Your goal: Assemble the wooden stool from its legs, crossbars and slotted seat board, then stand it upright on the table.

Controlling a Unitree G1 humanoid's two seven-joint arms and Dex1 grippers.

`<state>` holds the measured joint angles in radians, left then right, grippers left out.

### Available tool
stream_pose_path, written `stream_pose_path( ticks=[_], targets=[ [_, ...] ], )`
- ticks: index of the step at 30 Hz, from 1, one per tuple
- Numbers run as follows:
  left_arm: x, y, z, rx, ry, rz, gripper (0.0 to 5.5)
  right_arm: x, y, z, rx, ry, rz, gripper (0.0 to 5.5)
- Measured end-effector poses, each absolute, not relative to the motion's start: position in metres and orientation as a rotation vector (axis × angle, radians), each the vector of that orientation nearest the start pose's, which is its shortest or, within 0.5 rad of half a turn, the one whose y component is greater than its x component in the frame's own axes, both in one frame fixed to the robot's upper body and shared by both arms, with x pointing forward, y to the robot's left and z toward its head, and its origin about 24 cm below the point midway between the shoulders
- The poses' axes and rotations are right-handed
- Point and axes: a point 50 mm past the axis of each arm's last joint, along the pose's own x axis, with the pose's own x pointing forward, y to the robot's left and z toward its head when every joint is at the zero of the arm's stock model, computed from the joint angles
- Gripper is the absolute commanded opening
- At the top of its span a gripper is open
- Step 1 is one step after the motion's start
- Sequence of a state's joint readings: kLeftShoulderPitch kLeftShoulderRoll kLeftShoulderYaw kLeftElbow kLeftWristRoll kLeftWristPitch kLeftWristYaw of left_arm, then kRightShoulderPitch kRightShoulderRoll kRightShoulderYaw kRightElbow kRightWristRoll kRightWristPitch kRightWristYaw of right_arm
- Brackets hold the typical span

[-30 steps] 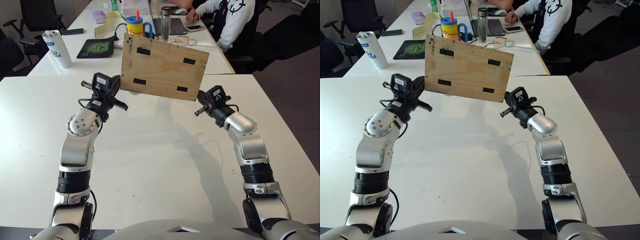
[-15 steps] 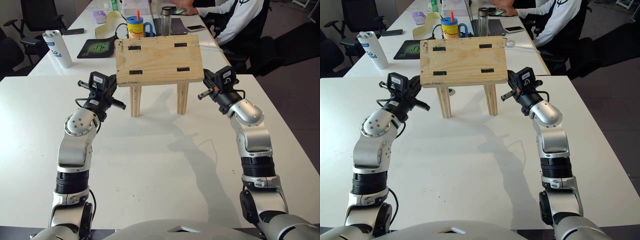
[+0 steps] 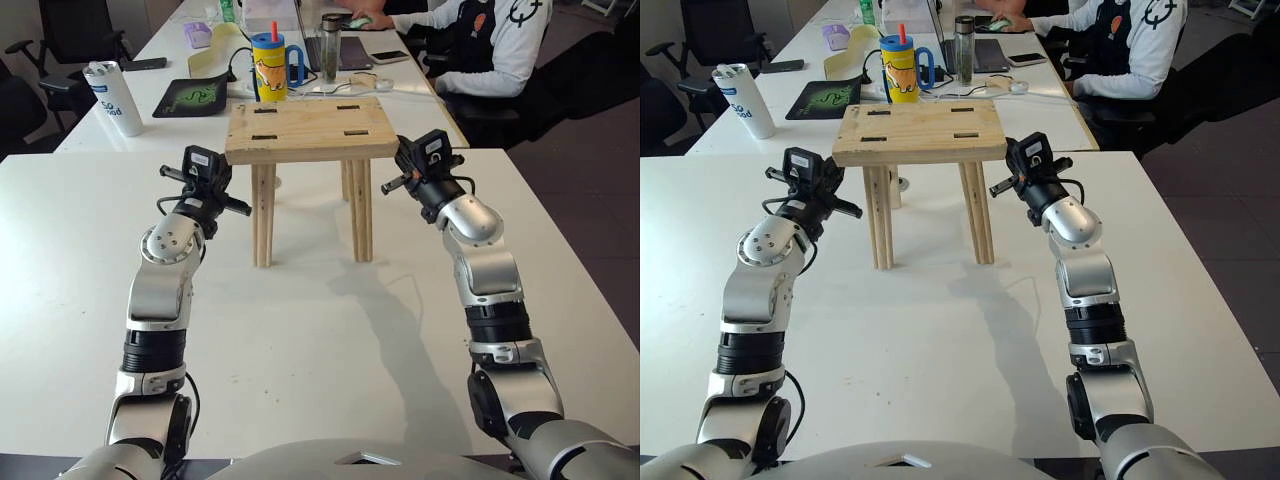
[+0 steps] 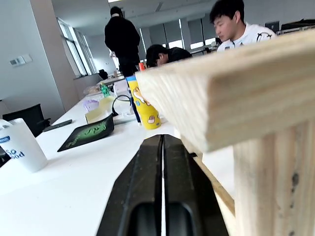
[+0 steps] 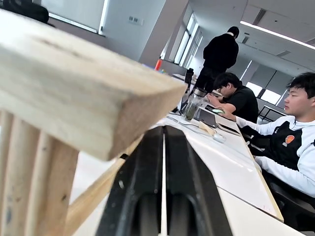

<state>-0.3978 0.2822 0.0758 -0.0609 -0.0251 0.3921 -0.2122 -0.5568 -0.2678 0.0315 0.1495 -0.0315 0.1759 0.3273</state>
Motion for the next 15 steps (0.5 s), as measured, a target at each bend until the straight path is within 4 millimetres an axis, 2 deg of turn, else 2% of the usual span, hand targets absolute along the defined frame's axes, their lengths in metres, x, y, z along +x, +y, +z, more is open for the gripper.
stream_pose_path(
  ticks=[5, 7, 10, 15],
  targets=[
    [0.314, 0.228, 0.113, 0.287, 0.051, 0.063, 0.0, 0.347, -0.162, 0.129, -0.352, -0.1, 0.263, 0.02],
    [0.309, 0.234, 0.101, 0.286, 0.083, 0.085, 0.0, 0.345, -0.167, 0.117, -0.342, -0.079, 0.232, 0.02],
    [0.301, 0.235, 0.087, 0.251, 0.094, 0.087, 0.0, 0.335, -0.175, 0.09, -0.313, -0.029, 0.176, 0.02],
    [0.284, 0.224, 0.056, 0.165, 0.105, 0.045, 0.0, 0.318, -0.182, 0.049, -0.276, 0.048, 0.087, 0.02]
  ],
)
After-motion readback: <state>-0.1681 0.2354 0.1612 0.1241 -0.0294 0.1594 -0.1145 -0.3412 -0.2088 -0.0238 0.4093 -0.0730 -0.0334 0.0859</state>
